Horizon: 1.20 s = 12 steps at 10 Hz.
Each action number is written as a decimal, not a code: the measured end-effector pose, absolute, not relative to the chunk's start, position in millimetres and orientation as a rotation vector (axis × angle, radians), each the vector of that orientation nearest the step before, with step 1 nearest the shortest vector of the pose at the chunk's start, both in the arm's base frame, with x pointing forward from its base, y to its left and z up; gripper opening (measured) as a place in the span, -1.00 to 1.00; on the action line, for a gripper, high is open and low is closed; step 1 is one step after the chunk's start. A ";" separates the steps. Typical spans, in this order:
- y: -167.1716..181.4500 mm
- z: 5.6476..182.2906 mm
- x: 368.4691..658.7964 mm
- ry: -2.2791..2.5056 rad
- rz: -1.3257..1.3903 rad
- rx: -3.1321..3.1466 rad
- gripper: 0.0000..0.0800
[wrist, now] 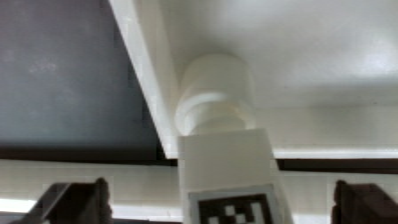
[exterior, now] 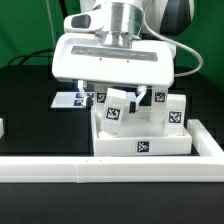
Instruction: Assemble square table
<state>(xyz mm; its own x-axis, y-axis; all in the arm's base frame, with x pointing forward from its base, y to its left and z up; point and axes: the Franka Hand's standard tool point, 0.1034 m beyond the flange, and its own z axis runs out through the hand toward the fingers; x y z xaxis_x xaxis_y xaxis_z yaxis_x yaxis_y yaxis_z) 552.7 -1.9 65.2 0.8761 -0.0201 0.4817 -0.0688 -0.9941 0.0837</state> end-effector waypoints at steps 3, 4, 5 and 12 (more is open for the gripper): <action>0.6 72.3 552.3 -0.080 0.724 2.973 0.62; 3.1 81.7 554.4 -0.083 0.712 2.991 0.62; 1.3 88.4 556.3 -0.093 0.708 2.999 0.62; 3.9 85.0 560.0 -0.117 0.368 3.152 0.62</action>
Offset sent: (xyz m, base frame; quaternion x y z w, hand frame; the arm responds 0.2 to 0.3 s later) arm 0.0004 -0.0066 0.0333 -0.0185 -0.0442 0.0066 0.9988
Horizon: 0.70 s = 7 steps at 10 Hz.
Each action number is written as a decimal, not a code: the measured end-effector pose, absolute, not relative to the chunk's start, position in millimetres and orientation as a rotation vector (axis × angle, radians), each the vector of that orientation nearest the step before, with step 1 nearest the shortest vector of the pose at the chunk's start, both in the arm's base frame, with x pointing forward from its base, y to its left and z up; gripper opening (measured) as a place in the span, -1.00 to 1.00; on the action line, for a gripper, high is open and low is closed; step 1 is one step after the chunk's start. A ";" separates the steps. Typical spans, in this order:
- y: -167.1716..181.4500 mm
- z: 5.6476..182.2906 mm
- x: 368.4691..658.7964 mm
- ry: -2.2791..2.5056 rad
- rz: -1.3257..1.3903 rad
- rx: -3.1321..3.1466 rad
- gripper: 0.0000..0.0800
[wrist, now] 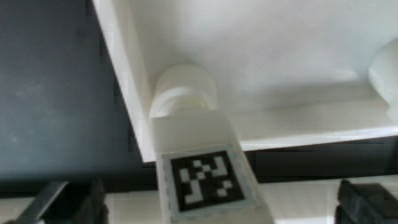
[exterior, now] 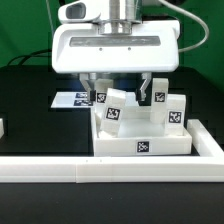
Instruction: Assemble square table
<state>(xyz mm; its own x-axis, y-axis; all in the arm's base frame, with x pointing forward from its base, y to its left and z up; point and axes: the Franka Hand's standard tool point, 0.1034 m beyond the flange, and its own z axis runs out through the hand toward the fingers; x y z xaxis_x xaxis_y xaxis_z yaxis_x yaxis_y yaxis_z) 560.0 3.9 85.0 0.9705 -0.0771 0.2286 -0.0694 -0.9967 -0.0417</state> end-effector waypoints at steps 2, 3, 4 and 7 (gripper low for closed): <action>-3.7 86.8 569.1 0.093 -0.216 -3.082 0.62; -3.4 84.3 565.7 0.074 -0.076 -3.074 0.62; -4.6 85.7 570.5 0.061 -0.025 -3.073 0.62; -1.9 84.7 571.3 0.048 0.031 -3.072 0.62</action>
Offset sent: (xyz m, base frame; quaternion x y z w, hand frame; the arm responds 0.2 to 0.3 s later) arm 0.0079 -0.0082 -0.0003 -0.0091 -0.1256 -0.0168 0.9919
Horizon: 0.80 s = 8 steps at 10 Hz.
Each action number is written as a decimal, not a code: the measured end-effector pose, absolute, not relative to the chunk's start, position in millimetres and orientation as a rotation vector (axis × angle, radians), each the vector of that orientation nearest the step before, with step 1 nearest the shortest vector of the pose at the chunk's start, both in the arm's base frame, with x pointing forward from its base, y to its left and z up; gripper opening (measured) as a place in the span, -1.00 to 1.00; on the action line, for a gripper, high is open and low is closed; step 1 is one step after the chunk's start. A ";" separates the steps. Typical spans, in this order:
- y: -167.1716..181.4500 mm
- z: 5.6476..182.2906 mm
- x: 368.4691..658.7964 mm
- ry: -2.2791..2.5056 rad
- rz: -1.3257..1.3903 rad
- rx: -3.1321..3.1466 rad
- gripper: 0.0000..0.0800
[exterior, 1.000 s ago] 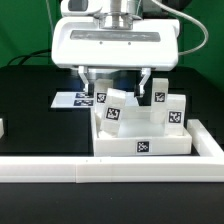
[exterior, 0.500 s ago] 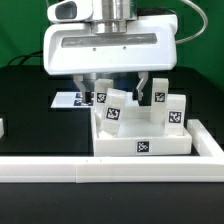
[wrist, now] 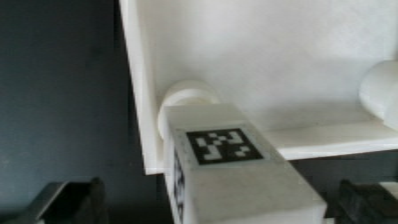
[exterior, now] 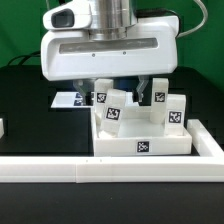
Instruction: Assemble square table
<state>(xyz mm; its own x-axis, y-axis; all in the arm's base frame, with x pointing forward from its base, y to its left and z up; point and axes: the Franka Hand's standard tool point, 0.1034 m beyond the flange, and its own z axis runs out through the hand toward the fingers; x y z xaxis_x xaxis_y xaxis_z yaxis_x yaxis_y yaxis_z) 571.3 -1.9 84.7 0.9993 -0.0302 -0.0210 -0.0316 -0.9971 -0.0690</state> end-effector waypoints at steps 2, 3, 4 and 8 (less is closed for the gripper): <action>-2.3 84.8 571.4 0.048 0.030 -3.072 0.62; -2.4 84.7 571.3 0.048 0.031 -3.072 0.16; -2.6 84.7 571.4 0.049 0.030 -3.072 -0.27; -2.9 84.3 571.2 0.057 0.032 -3.071 -0.28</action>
Offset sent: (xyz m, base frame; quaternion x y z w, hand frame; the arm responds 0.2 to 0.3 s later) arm 0.0000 0.0000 0.0000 0.0000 0.0000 0.0000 1.0000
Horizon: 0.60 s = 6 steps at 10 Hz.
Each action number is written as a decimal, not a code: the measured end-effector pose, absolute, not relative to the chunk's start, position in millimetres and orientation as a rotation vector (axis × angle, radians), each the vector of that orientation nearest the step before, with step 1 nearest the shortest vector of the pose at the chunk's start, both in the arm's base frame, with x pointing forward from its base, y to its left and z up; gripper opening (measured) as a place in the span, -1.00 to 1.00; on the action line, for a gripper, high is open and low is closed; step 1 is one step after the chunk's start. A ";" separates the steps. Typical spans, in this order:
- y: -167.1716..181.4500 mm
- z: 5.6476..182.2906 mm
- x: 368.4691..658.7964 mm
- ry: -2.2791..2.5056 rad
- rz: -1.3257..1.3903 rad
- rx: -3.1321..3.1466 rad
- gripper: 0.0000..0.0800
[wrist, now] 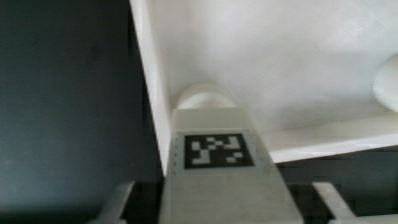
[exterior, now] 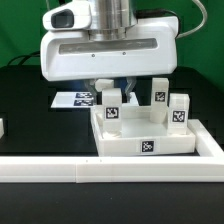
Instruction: Assemble square table
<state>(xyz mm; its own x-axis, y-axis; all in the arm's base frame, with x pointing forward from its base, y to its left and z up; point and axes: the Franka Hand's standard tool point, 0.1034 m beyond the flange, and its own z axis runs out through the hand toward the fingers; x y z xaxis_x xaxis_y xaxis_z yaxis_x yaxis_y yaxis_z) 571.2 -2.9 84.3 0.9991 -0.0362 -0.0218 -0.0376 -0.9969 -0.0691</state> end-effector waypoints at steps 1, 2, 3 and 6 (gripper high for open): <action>-3.8 83.0 570.7 0.071 0.027 -3.072 -0.28; -5.8 83.0 571.9 0.062 -0.025 -3.078 -0.28; -4.9 83.1 570.7 0.097 -0.060 -3.083 -0.28; -0.8 82.9 572.2 0.421 -0.117 -3.059 -0.27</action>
Offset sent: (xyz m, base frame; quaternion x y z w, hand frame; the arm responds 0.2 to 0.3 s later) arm -0.0199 0.0087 -0.0105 -0.0038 0.0238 0.1498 0.9884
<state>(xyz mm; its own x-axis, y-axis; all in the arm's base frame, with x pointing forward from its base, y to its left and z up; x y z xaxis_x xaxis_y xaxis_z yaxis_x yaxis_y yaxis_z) 572.2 -0.8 82.9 0.9600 -0.2716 0.0679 -0.2677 -0.9615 -0.0617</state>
